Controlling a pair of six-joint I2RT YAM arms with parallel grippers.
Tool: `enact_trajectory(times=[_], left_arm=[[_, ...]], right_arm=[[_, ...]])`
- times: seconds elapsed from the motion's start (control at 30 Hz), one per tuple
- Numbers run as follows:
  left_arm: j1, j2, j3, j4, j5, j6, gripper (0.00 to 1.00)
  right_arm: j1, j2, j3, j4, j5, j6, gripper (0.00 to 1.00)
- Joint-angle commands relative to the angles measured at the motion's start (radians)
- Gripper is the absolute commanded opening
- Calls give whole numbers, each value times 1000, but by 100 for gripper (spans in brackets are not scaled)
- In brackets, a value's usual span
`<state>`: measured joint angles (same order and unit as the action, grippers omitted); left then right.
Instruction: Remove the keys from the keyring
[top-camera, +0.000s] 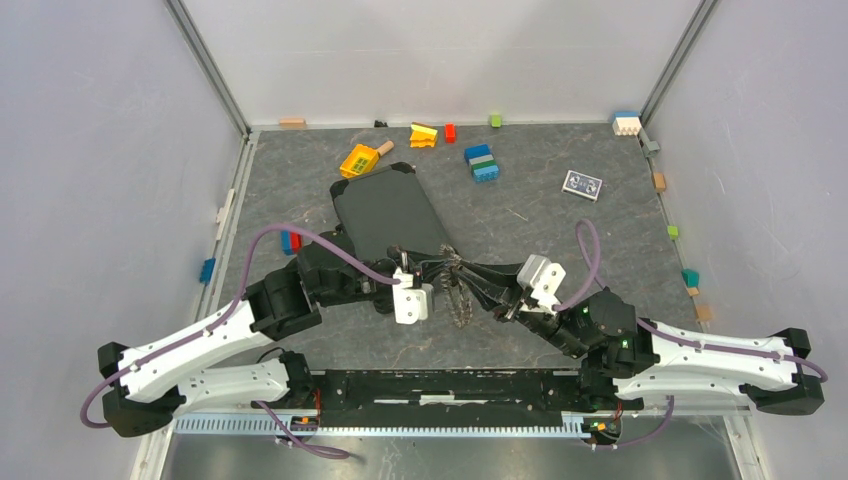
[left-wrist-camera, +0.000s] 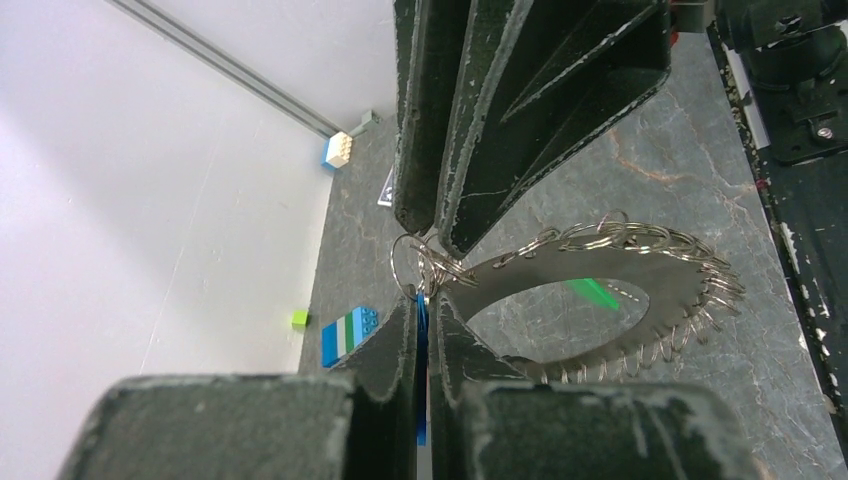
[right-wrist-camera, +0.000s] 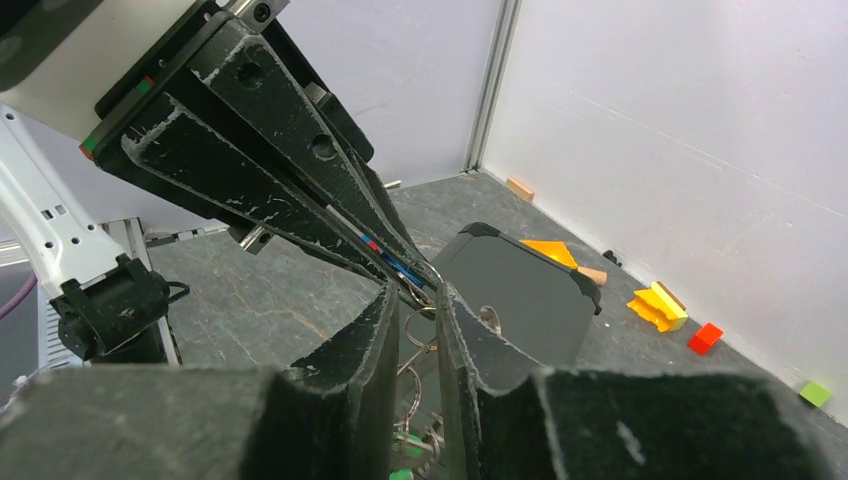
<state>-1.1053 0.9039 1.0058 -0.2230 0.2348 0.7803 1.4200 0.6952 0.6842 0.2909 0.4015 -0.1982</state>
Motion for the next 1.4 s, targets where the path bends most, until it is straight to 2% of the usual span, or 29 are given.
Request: enact_trajectory(times=[0.0,0.43,1.23,1.37], left_arm=[[7,-28,10,60,54,41,2],[9,-33,11,44,90,58,2],[19,-50,13,4,154,115,2],[18,-53,13,-2,159,121,2]], right_arm=[[4,-2,18,46,-1,2,25],[3,13,0,76,-39,0,24],[-4,37,8,43,-60,3,32],[-6,42,14,31,-61,5,41]])
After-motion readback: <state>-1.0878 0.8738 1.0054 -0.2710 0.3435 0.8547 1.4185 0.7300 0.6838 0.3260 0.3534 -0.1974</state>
